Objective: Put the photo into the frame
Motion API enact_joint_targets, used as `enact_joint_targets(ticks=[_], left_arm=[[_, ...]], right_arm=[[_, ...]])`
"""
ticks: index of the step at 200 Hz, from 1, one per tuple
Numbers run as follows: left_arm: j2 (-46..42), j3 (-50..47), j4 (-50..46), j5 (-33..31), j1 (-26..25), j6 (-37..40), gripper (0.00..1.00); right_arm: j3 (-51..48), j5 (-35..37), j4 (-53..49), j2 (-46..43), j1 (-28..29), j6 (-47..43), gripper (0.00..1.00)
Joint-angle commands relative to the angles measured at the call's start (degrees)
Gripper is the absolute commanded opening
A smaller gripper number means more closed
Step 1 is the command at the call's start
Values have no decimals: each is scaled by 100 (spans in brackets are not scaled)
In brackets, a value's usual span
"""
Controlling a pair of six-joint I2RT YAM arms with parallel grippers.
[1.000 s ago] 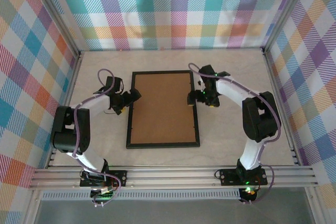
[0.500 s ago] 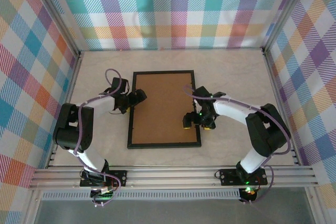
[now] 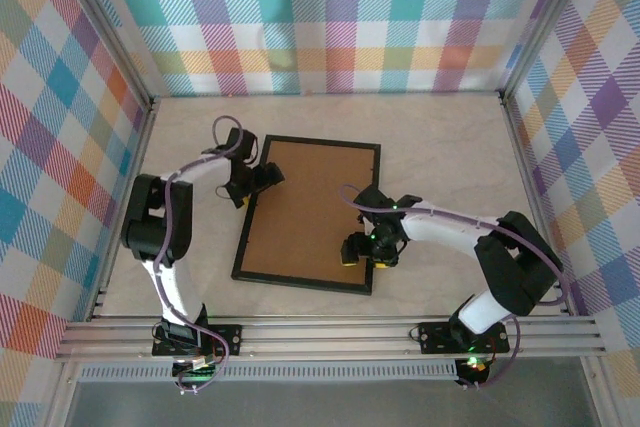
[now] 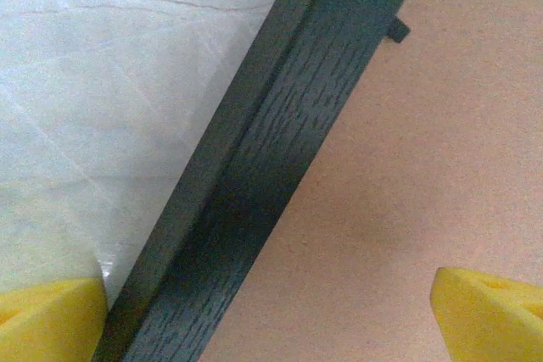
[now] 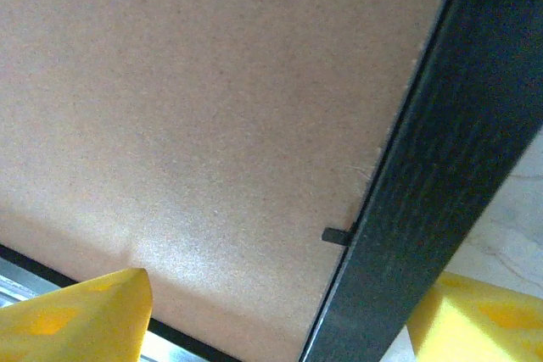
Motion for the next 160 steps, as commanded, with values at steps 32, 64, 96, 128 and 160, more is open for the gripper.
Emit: enact_joint_targets(ticks=[32, 64, 96, 128, 160], left_arm=[[930, 2218, 644, 59, -242, 785, 98], [528, 2182, 163, -309, -102, 946, 99], [-291, 1590, -468, -493, -68, 906, 100], [-1473, 495, -1110, -312, -180, 751, 100], [-2637, -595, -1997, -317, -487, 422, 100]], right_arm=[[815, 1019, -452, -305, -383, -862, 99], [1507, 1261, -660, 71, -1106, -1753, 99], [2425, 1302, -303, 861, -1969, -2411, 99], [3789, 1193, -69, 2208, -2718, -2764, 99], [5690, 781, -364, 3726, -3093, -2983, 99]])
